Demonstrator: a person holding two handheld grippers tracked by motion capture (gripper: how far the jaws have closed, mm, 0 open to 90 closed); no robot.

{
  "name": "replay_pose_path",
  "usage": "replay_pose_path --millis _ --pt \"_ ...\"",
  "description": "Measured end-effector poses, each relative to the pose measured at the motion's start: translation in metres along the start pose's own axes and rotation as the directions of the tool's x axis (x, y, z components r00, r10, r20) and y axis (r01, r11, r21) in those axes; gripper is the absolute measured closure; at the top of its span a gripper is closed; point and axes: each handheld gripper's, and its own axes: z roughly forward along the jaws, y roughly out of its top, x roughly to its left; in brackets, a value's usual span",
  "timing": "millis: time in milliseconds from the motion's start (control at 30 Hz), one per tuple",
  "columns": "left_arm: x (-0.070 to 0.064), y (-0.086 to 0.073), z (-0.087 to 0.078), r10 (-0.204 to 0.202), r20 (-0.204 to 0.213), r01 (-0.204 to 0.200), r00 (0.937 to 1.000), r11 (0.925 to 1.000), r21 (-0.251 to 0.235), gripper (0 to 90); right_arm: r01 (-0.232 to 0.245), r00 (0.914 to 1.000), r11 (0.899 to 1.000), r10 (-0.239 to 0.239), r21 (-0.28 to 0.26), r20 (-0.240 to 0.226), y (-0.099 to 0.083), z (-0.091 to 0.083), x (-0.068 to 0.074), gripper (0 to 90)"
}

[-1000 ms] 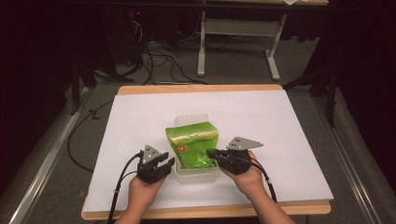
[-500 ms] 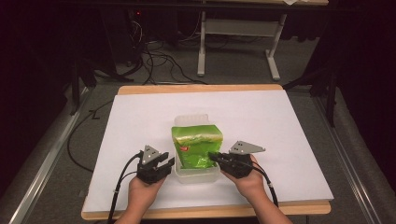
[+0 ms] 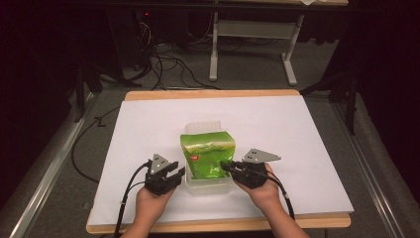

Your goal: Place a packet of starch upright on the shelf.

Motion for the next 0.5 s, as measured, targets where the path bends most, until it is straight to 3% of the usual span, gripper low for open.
replay_pose_path --millis 200,333,467,500 --pt "0.004 0.001 -0.002 0.005 -0.008 -0.005 1.0000 1.0000 0.002 57.1 -0.001 1.0000 1.000 0.001 -0.020 0.000 0.003 -0.005 -0.002 58.1" --pt "0.014 0.002 -0.008 -0.009 -0.006 0.009 0.9999 1.0000 0.000 55.0 0.020 0.9995 0.998 -0.019 -0.061 0.025 0.006 -0.020 -0.005 49.3" --pt "0.027 0.002 -0.016 -0.004 -0.052 0.005 0.9987 1.0000 0.007 53.5 0.006 0.9951 0.996 0.003 -0.091 0.099 0.005 -0.042 -0.019 45.2" --pt "0.031 0.002 -0.018 -0.002 -0.068 0.003 0.9977 1.0000 0.009 53.0 0.007 0.9899 0.995 0.007 -0.096 0.142 0.003 -0.049 -0.026 44.6"
